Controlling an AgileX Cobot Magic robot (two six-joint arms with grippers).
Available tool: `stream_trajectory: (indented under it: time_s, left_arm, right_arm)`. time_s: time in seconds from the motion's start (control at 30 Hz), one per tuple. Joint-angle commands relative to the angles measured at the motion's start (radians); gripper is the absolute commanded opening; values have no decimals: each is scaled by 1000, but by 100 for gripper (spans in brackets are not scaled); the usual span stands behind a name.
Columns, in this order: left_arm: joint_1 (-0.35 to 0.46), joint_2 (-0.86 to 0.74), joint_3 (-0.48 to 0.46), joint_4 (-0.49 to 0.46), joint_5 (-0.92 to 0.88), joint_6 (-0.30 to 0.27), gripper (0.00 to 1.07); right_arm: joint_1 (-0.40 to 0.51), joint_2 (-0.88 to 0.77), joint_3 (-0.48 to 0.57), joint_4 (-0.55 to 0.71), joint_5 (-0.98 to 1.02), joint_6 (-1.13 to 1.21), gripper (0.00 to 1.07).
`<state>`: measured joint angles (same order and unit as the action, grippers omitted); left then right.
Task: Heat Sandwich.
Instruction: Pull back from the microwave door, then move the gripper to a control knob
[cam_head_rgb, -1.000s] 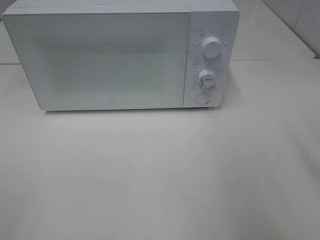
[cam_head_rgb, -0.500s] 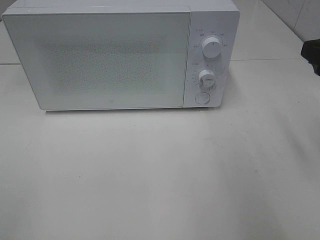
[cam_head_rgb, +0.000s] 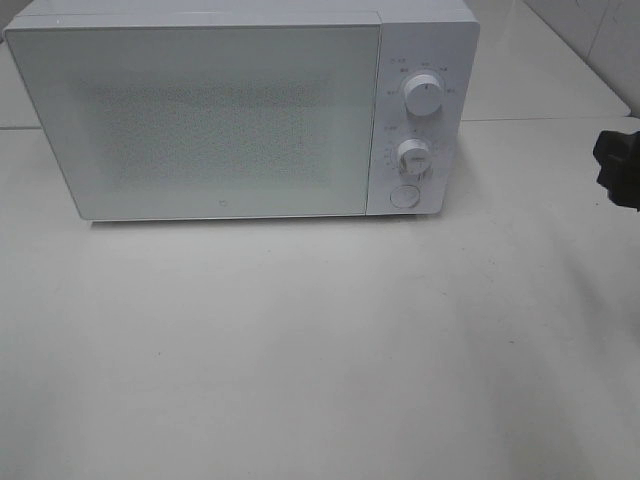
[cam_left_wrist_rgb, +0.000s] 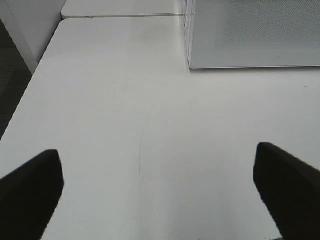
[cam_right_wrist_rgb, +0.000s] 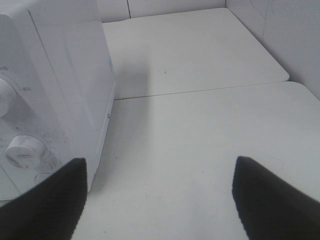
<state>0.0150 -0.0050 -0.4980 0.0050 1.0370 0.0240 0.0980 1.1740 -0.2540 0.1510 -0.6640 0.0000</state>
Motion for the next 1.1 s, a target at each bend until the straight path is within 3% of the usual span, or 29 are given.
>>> stream_trajectory:
  time_s: [0.03, 0.2, 0.5, 0.63, 0.87, 1.1]
  left_arm:
    - [0, -26, 4, -5, -8, -1, 99]
    - [0, -26, 4, -5, -8, -1, 99]
    - [0, -26, 4, -5, -8, -1, 99]
    - [0, -26, 4, -5, -8, -1, 99]
    - [0, -26, 4, -5, -8, -1, 99]
    - [0, -26, 4, -5, -8, -1, 99]
  right_arm:
    - [68, 33, 9, 56, -75, -58, 76]
    - [170, 96, 9, 133, -138, -135, 76]
    - [429, 282, 7, 423, -427, -218, 76]
    - [511, 355, 6, 482, -512, -232, 76]
    - [594, 462, -62, 547, -534, -233, 76]
    - [601, 557, -161, 550, -525, -236, 76]
